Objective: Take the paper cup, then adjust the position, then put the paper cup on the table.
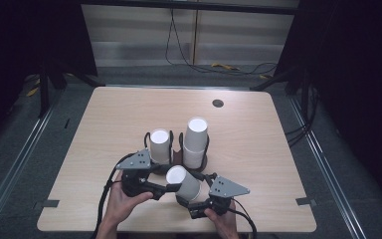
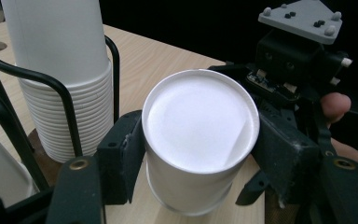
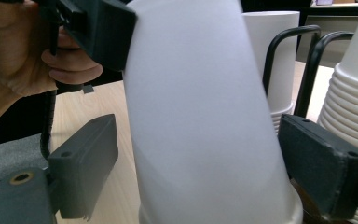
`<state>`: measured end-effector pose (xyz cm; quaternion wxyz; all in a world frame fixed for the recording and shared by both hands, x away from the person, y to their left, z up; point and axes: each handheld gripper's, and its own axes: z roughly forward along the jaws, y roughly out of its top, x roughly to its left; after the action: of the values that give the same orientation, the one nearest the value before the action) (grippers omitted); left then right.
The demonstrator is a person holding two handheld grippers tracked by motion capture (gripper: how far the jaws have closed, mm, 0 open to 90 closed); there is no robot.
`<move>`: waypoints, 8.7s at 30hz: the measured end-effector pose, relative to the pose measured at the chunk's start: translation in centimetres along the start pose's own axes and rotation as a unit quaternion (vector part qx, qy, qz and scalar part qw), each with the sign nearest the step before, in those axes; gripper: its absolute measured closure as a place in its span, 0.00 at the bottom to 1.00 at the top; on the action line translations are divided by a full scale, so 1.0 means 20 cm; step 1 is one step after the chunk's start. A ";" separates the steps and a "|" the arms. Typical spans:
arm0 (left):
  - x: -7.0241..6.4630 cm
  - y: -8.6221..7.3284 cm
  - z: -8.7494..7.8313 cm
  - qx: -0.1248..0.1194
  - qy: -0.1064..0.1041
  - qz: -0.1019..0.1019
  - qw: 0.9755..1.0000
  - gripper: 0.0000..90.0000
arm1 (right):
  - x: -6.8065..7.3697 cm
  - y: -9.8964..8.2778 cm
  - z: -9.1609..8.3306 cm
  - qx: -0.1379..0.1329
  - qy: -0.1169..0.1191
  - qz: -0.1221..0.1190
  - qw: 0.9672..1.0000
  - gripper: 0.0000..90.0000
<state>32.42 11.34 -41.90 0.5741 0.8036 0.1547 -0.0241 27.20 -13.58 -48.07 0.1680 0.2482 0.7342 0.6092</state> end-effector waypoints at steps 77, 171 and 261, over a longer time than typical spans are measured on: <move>0.10 -0.13 -0.06 0.000 0.025 0.003 1.000 0.27 | -0.08 0.03 0.00 0.137 -0.008 -0.033 0.990 0.30; 0.13 -0.07 0.09 0.177 -0.010 0.067 0.982 0.35 | -0.05 0.30 0.23 0.417 0.064 -0.220 0.880 0.31; 0.12 -0.17 -0.04 0.048 0.028 0.028 0.998 0.38 | -0.17 0.09 -0.02 0.208 0.017 -0.042 0.977 0.16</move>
<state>33.64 13.64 -45.20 0.5306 0.8348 0.1466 0.0067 30.12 -15.64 -46.34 0.1256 0.2359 0.8576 0.4395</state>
